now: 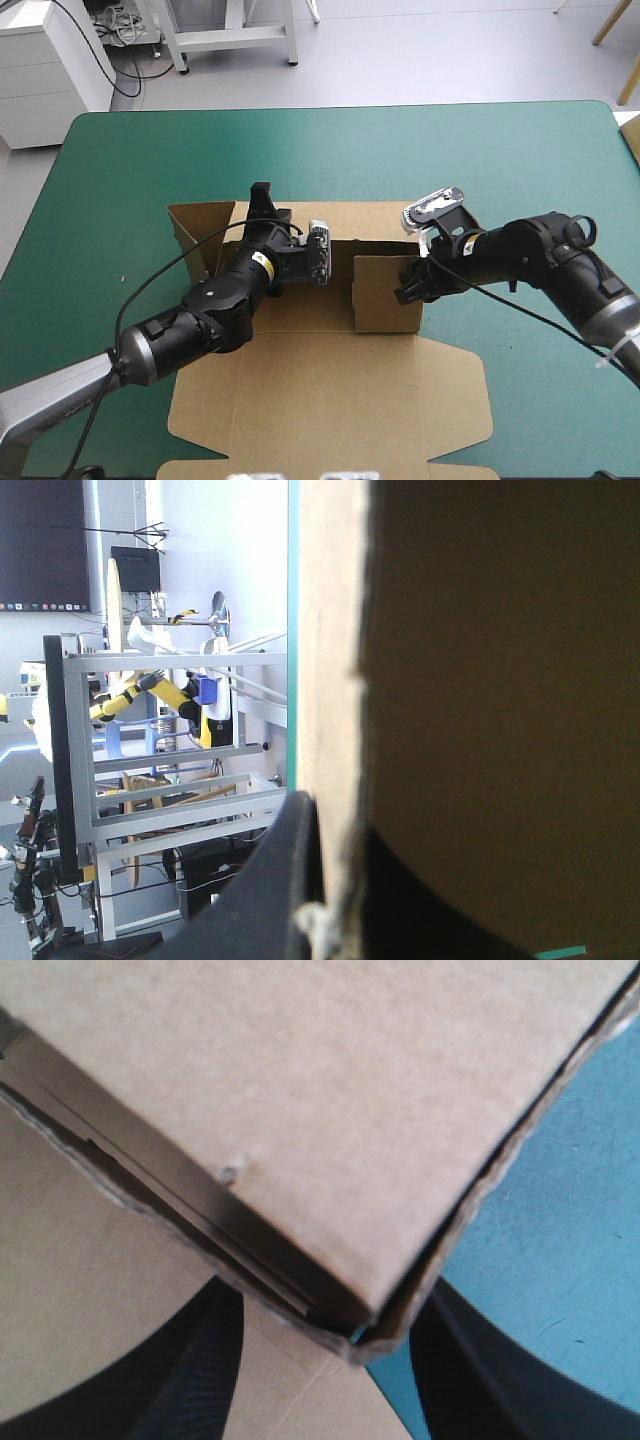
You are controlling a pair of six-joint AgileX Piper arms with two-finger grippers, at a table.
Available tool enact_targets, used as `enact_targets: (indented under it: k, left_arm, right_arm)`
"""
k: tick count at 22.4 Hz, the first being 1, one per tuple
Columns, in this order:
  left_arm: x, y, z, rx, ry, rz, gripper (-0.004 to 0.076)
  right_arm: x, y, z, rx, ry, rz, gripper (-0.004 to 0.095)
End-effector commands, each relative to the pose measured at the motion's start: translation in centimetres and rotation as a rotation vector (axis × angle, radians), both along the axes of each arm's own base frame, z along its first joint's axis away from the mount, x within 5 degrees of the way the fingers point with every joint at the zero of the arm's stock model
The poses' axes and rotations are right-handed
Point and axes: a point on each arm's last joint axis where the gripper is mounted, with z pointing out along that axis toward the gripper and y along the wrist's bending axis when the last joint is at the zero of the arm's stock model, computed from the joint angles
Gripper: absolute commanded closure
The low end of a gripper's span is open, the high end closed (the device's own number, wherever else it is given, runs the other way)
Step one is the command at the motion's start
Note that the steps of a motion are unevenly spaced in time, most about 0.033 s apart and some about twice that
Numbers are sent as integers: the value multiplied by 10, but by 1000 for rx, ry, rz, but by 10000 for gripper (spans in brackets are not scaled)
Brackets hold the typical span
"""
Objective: Fold the box
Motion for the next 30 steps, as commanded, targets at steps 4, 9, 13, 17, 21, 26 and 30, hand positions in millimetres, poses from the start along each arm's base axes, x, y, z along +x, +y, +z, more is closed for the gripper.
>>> enact_targets:
  k: [4,9,13,17,21,26,30]
  left_arm:
    - [-4,-3,9,-66,4,-24,731]
    - [-3,-2,8,-62,5,-7,731]
    - [-3,-2,8,-62,5,-9,731]
    - [-3,-2,8,-62,5,-9,731]
    - [-4,-3,9,-67,4,-19,731]
    - [-5,-3,9,-72,6,-17,731]
    - [-5,-3,9,-70,4,-18,665]
  right_arm:
    - [-6,21,-6,39,-190,-124,449]
    - [-17,29,5,106,-278,-166,539]
    - [-18,29,3,125,-234,-217,594]
    - [-18,27,2,100,-237,-226,932]
    - [-17,28,4,119,-255,-223,927]
    - [-16,28,4,126,-266,-223,928]
    - [-15,27,5,120,-281,-236,928]
